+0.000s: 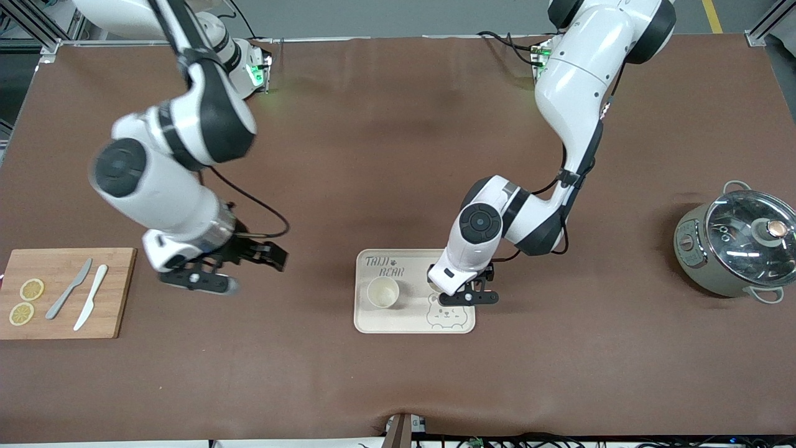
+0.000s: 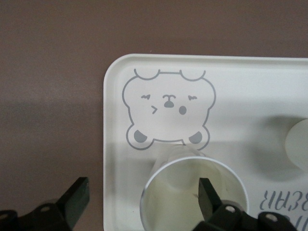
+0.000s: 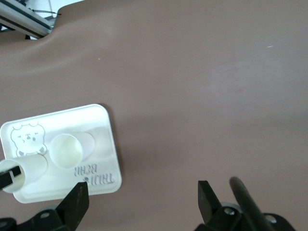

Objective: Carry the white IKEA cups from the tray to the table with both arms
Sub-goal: 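Lower the right gripper onto the other white cup on the tray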

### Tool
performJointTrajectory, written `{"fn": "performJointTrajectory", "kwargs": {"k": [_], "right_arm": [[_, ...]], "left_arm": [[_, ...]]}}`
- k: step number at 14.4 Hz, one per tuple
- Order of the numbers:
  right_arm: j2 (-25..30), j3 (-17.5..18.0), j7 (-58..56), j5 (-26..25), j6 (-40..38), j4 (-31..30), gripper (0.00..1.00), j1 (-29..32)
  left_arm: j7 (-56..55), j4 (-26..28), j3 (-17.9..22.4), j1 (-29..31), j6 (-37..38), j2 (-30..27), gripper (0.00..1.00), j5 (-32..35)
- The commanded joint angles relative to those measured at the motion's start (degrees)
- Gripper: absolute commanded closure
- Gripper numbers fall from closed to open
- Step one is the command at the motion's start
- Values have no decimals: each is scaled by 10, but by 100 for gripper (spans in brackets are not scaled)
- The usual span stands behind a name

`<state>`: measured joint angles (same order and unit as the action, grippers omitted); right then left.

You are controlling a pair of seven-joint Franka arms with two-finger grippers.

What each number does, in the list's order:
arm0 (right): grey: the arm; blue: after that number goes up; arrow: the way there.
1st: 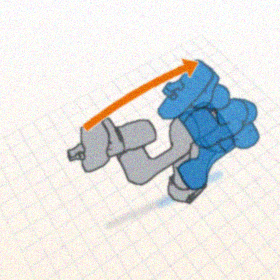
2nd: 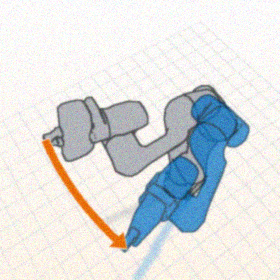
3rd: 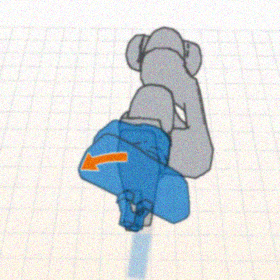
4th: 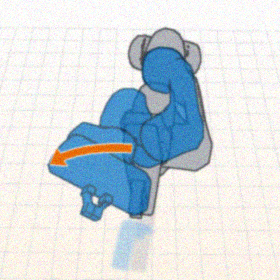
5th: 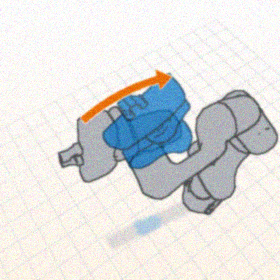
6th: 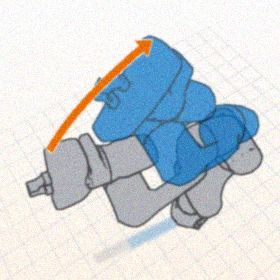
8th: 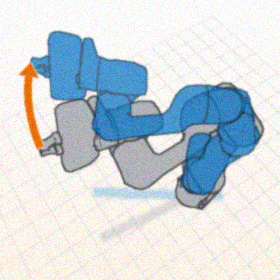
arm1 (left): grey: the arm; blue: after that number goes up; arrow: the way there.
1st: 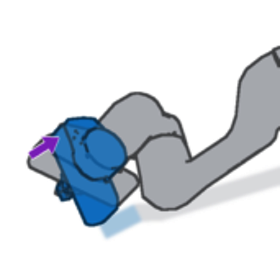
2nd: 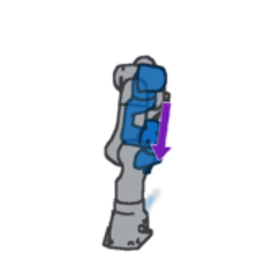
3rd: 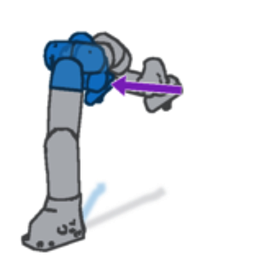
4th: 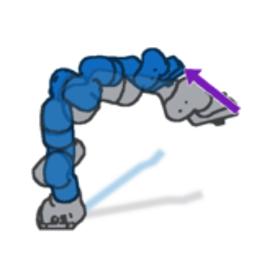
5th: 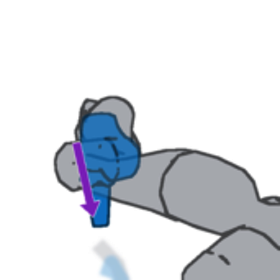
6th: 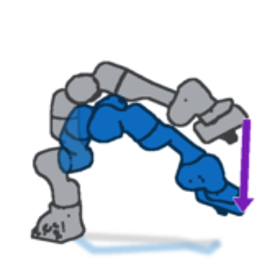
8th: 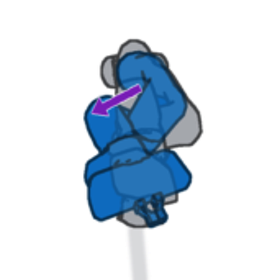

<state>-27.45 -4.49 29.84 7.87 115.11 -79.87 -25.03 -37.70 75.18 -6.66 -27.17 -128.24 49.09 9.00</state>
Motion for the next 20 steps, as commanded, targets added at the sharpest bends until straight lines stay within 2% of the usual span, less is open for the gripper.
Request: {"fn": "performJointTrajectory", "kwargs": {"k": [1,6,13,16,20], "right_arm": [[-53,-8,47,5,41,27,0,-39],[-112,-9,76,1,120,27,0,-70],[-164,-9,79,1,189,27,0,-101],[-183,-9,80,2,214,28,0,-107],[-201,-9,93,1,216,44,0,-108]], "left_arm": [[-69,-6,4,-8,-30,12,100,12],[-75,-6,4,-14,-47,21,100,26],[-74,-7,5,-4,-46,12,100,27],[-76,-7,4,4,-39,-13,100,27],[-70,-6,3,5,43,-72,100,27]]}}
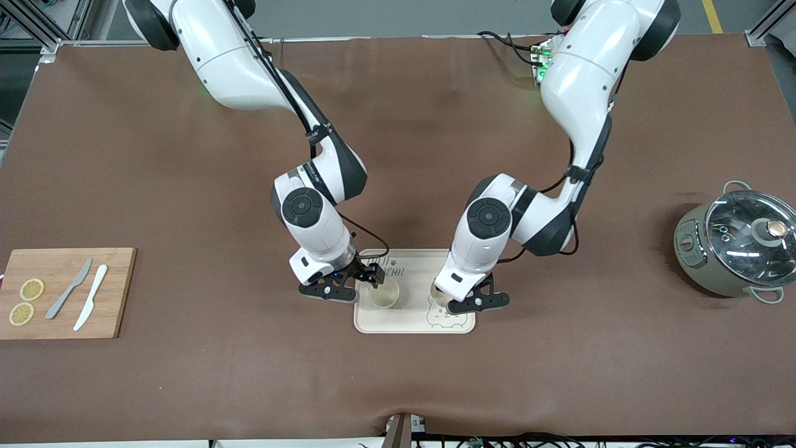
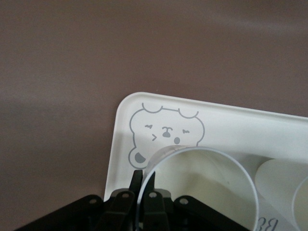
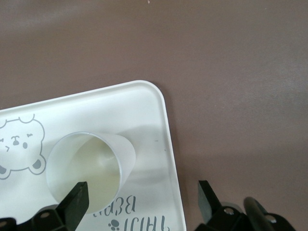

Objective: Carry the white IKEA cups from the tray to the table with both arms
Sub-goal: 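Lower the right gripper onto the other white cup on the tray, then carry the cup off the tray toward the pot with the left gripper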

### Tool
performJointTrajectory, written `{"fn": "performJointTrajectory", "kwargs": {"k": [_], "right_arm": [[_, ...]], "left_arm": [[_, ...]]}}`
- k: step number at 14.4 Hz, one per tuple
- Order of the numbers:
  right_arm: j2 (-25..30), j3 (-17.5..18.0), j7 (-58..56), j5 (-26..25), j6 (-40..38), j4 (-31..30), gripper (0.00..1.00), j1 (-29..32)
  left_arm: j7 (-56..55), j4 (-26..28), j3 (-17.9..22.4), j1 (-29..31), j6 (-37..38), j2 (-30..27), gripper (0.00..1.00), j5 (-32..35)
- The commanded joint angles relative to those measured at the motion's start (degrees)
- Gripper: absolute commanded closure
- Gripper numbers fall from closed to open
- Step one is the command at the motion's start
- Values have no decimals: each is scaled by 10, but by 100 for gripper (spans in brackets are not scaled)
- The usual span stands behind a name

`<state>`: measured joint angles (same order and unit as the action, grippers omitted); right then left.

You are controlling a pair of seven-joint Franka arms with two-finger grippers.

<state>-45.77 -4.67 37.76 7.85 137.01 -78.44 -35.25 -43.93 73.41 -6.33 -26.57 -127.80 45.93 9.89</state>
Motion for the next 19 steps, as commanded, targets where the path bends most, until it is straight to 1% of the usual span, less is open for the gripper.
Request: {"fn": "performJointTrajectory", "kwargs": {"k": [1,3,6,9,11,14,16,19], "right_arm": [[-24,-7,14,1,-3,35,0,-6],[-30,-7,20,2,-3,44,0,-8],[-42,-7,25,1,-3,57,0,-10],[-52,-7,25,2,7,64,0,-10],[-58,-7,25,1,14,65,0,-10],[-66,-8,25,1,25,66,0,-10],[-72,-8,25,2,35,66,0,-9],[-83,-8,24,2,56,66,0,-10]], "left_arm": [[-3,15,0,1,54,-52,100,17],[16,45,-6,17,55,-86,100,14],[57,158,-6,38,51,-173,100,11],[92,229,-6,57,43,-228,100,11],[110,291,-6,67,-5,-260,100,11],[143,405,-6,90,-110,-307,100,13],[187,457,-8,123,-147,-329,100,14],[242,513,-10,157,-188,-351,100,13]]}}
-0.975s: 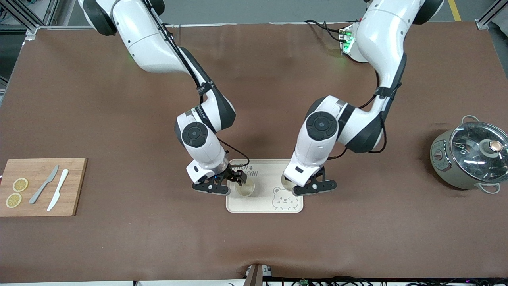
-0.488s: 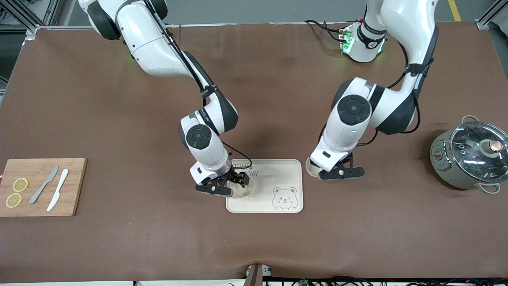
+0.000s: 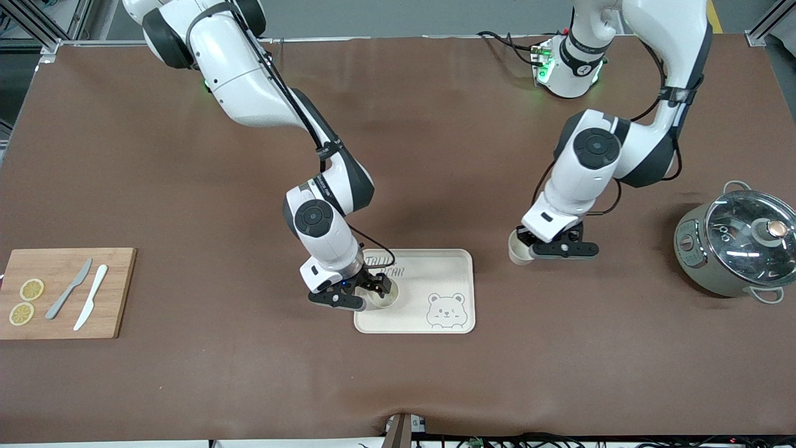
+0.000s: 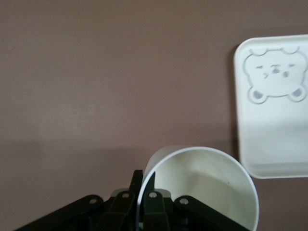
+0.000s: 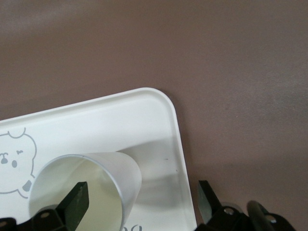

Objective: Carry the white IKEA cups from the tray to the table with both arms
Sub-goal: 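Carry the cup off the tray toward the pot with the left gripper, then carry the cup toward the cutting board with the right gripper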

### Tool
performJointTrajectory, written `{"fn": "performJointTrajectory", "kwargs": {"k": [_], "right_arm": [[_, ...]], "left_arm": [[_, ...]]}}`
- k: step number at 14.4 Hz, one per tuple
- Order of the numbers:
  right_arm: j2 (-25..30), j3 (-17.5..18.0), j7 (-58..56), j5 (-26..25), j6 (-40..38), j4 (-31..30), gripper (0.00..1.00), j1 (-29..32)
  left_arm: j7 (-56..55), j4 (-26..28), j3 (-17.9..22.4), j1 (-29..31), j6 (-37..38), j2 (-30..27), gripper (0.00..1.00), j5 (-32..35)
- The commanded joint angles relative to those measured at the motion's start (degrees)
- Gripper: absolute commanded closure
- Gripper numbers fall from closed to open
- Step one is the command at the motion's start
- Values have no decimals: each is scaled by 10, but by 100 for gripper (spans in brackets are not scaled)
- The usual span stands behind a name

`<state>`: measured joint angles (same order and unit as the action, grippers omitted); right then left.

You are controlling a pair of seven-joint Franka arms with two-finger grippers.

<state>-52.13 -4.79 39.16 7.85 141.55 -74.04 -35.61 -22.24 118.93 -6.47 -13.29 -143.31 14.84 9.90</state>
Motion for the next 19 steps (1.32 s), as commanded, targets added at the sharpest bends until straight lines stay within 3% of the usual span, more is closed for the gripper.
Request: {"fn": "performJointTrajectory", "kwargs": {"k": [1,6,9,11,13,16,19], "right_arm": [[-22,-6,10,1,13,22,0,-6],[-22,-6,10,3,12,24,0,-5],[-22,-6,11,4,10,25,40,-5],[-22,-6,14,5,6,27,57,-6],[-21,-6,29,5,4,27,80,-6],[-20,-6,34,5,5,27,97,-7],[-19,-6,34,6,8,27,100,-8]], "left_arm": [[41,76,-8,33,-59,-42,100,13],[97,128,-10,79,-134,-39,100,11],[98,131,-12,91,-146,-26,100,8],[98,132,-11,91,-145,-25,100,-15],[98,135,-12,91,-145,-25,100,-50],[101,134,-12,91,-143,-13,100,-73],[101,131,-12,92,-143,2,100,-74]]}}
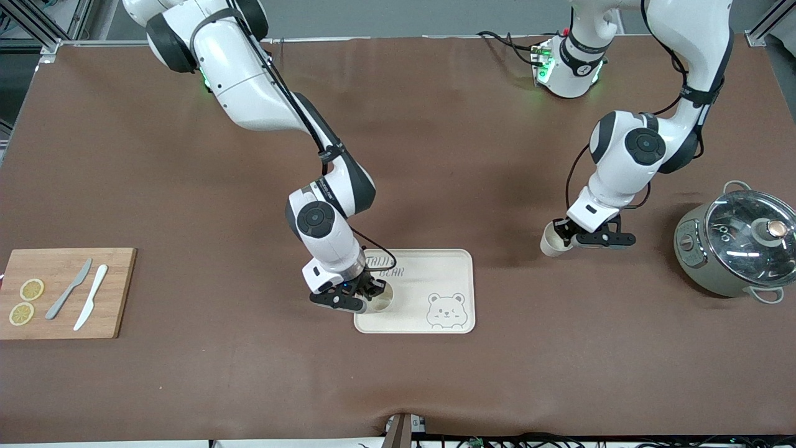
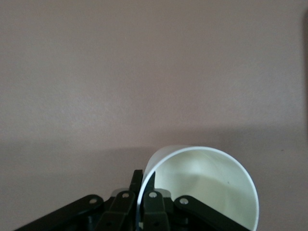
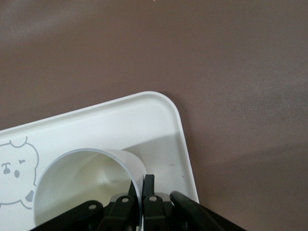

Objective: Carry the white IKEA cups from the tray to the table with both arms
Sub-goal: 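Carry the cup toward the cutting board with the right gripper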

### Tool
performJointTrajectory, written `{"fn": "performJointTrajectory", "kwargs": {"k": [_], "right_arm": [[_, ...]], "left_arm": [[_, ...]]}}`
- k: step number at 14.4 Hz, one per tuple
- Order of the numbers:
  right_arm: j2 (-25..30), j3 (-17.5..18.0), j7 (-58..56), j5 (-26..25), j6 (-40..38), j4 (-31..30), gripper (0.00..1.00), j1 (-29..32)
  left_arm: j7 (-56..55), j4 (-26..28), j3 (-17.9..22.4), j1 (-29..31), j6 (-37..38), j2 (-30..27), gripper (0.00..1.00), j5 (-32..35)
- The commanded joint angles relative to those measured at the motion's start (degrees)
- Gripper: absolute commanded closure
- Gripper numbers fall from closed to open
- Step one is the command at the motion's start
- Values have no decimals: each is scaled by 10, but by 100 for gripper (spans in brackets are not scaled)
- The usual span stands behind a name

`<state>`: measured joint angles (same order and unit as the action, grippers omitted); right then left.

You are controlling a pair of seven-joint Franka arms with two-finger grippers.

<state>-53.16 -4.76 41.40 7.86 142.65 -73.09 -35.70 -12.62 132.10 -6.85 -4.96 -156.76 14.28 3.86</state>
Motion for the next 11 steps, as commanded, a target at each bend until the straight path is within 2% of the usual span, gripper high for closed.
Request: {"fn": "performJointTrajectory", "kwargs": {"k": [1,3,7,9,11], "right_arm": [[-5,-6,11,6,-6,17,100,-6],[18,-5,9,9,-12,14,100,0],[95,-7,-38,7,-154,8,100,38],[150,-7,-131,8,-213,-26,100,81],[225,-7,-234,8,-225,-102,100,124]], "left_arm": [[5,-4,-8,11,-8,16,100,-13],[5,-7,-8,12,-8,25,100,-13],[5,-11,-8,12,-8,28,100,-13],[6,-17,-8,12,-8,38,100,-13],[6,-19,-8,12,-8,43,100,-13]]}}
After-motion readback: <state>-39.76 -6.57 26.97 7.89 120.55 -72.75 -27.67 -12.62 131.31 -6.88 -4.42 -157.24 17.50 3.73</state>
